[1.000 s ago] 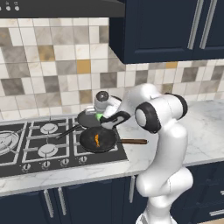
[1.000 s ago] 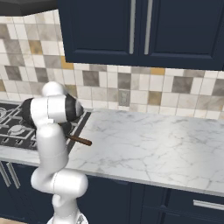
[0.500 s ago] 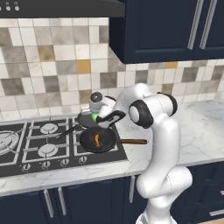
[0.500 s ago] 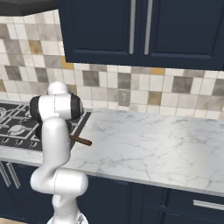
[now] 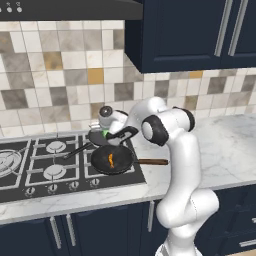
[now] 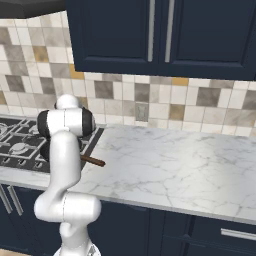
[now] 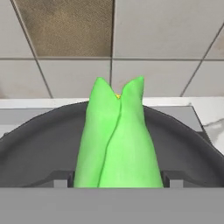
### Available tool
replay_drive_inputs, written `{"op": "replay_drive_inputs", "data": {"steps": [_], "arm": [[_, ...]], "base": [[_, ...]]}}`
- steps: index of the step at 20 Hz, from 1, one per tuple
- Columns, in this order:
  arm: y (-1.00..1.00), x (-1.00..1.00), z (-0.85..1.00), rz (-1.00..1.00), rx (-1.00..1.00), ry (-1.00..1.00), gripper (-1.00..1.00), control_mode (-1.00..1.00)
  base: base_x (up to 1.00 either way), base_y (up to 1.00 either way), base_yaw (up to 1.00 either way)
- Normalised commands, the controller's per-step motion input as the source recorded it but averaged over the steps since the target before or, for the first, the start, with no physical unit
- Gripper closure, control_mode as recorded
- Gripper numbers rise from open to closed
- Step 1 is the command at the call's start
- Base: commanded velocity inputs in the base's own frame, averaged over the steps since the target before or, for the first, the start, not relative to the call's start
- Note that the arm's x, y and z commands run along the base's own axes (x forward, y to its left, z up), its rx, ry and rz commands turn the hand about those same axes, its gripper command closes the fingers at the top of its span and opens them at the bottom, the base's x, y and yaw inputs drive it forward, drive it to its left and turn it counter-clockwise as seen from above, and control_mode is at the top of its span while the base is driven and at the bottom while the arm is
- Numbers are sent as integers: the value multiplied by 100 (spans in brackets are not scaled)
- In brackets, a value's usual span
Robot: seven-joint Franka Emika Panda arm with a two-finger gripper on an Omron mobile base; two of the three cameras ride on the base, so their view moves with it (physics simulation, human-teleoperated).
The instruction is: Place both pans onto different burners. Then place the corn and the shrimp on different pans.
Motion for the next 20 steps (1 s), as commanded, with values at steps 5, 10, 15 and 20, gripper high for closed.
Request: {"op": "replay_drive_inputs", "data": {"steps": [5, 10, 15, 20], "arm": [[10, 2, -60, 0, -1, 1, -100, -100], [-10, -33, -13, -1, -4, 0, -100, -100], [-28, -28, 28, 0, -2, -2, -100, -100], [-25, -18, 56, 0, 0, -2, -100, -100]], "base": [[0, 0, 0], [0, 0, 0], [0, 0, 0], [0, 0, 0]]}}
